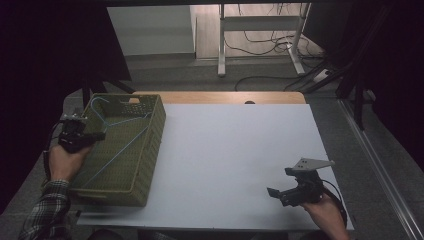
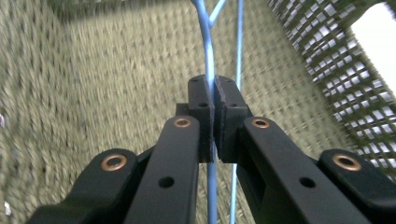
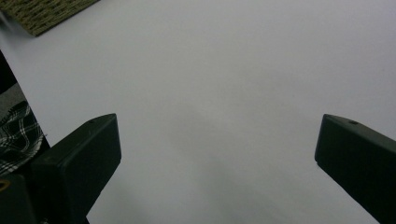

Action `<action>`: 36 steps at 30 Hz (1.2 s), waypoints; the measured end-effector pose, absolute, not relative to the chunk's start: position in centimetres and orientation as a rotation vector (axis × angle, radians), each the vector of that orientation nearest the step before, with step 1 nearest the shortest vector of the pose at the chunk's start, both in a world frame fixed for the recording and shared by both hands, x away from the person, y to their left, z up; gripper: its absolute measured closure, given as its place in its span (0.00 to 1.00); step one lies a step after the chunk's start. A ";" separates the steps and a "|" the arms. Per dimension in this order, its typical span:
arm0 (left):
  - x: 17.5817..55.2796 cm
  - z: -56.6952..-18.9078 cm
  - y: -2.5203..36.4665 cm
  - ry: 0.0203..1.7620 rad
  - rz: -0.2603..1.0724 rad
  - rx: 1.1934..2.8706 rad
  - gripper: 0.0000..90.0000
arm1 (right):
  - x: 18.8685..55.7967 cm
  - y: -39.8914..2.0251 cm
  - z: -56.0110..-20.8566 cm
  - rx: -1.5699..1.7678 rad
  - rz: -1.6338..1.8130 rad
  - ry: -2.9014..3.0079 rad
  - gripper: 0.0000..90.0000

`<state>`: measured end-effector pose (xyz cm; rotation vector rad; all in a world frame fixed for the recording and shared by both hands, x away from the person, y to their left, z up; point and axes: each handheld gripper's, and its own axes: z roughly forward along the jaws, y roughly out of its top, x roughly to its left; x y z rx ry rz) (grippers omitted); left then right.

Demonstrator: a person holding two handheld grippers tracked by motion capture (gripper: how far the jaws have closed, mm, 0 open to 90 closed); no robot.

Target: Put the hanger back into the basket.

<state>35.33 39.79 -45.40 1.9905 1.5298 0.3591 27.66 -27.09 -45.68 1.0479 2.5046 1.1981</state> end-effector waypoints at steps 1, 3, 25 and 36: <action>35.4 -45.6 39.7 1.547 0.371 2.011 0.97 | 27.7 -27.1 -45.8 1.050 1.190 2.507 0.00; 35.6 -45.7 39.8 1.556 0.353 2.023 0.97 | 27.7 -27.0 -45.8 1.051 1.186 2.508 0.00; 32.8 -42.3 38.1 1.349 0.382 1.875 0.32 | 27.6 -26.9 -45.4 1.018 1.164 2.497 0.01; 29.9 -40.1 34.6 1.163 0.306 1.824 0.18 | 27.2 -27.1 -45.0 1.016 1.180 2.485 0.00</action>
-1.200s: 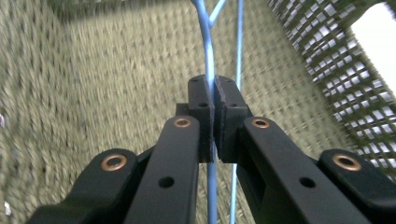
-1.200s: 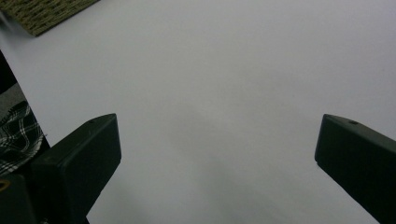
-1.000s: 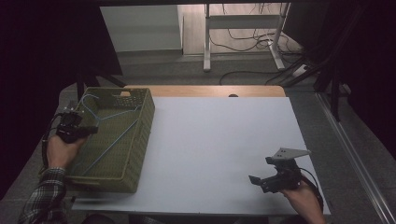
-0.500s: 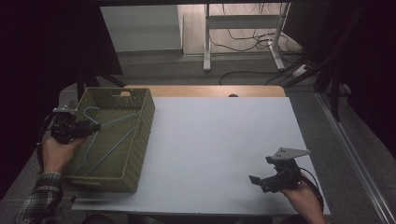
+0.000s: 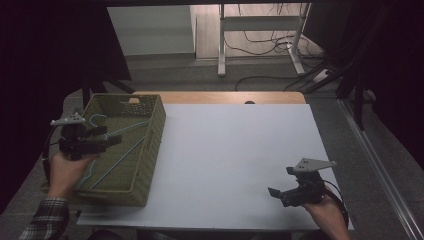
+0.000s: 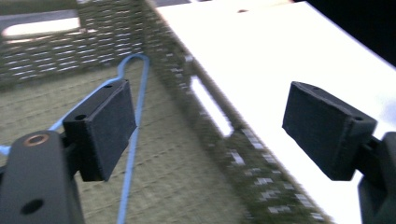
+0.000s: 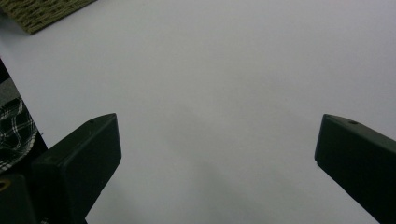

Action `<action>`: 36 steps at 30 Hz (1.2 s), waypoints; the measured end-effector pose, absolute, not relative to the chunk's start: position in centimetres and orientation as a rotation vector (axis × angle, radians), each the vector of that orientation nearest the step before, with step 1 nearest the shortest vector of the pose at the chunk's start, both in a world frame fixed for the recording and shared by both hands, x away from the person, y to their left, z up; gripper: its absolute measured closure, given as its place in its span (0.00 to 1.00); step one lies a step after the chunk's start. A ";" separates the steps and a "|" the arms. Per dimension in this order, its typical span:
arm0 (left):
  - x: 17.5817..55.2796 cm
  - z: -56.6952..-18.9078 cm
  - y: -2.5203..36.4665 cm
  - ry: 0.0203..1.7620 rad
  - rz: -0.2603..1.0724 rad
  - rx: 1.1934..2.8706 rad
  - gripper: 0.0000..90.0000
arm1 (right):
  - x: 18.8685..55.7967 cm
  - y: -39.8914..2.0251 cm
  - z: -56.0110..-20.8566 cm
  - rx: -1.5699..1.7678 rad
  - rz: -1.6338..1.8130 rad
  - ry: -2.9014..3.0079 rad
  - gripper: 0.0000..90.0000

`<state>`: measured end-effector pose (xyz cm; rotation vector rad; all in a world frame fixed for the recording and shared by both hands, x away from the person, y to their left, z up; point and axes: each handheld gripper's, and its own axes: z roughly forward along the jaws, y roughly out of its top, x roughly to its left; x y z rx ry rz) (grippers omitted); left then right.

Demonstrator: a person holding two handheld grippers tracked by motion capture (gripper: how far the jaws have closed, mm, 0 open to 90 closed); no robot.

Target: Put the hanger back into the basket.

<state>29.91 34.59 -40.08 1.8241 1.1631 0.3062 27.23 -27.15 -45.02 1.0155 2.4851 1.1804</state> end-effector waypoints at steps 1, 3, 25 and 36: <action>29.5 -40.0 34.2 1.145 0.301 1.826 0.17 | 27.2 -27.2 -45.0 1.018 1.186 2.481 0.00; 28.9 -39.8 33.7 1.132 0.307 1.824 0.15 | 27.1 -27.3 -44.9 1.021 1.191 2.476 0.00; 22.2 -43.2 25.0 0.953 0.335 1.916 0.01 | 26.4 -27.3 -45.4 1.027 1.171 2.487 0.00; 21.4 -45.6 22.8 0.926 0.316 1.980 0.01 | 26.5 -27.3 -46.0 1.014 1.124 2.503 0.00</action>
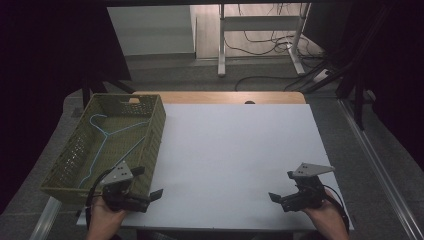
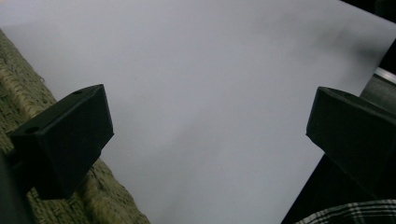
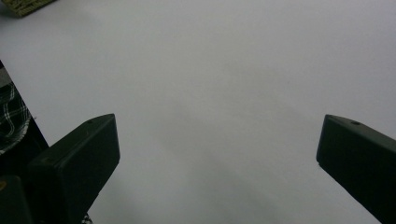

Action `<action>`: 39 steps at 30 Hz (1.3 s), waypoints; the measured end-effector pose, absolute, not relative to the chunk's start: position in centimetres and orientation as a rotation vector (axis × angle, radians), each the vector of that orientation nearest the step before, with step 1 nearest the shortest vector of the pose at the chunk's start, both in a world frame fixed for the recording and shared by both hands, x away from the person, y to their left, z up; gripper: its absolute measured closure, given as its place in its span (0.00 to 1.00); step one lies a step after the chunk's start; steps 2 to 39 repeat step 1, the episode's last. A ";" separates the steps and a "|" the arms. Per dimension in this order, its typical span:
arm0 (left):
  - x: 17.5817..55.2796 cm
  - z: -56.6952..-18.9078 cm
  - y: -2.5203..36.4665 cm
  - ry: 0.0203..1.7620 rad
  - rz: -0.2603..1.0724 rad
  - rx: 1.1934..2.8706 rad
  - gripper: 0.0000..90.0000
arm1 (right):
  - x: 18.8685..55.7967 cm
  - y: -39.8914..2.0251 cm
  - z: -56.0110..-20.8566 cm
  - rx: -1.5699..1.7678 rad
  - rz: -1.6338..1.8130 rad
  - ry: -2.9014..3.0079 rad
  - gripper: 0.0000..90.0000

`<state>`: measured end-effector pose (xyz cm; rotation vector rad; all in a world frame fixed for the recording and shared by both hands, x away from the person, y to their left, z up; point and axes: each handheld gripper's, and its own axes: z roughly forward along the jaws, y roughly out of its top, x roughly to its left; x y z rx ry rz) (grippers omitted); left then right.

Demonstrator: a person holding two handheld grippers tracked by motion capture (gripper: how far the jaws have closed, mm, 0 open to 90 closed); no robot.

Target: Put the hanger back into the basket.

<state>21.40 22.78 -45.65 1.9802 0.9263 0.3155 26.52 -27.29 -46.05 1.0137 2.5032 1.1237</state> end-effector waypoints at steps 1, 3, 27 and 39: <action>21.4 -45.6 22.8 0.921 0.314 1.980 0.01 | 26.5 -27.3 -46.1 1.010 1.123 2.504 0.00; 21.4 -45.6 22.8 0.921 0.314 1.980 0.01 | 26.5 -27.3 -46.1 1.010 1.123 2.504 0.00; 21.4 -45.6 22.8 0.921 0.314 1.980 0.01 | 26.5 -27.3 -46.1 1.010 1.123 2.504 0.00; 21.4 -45.6 22.8 0.921 0.314 1.980 0.01 | 26.5 -27.3 -46.1 1.010 1.123 2.504 0.00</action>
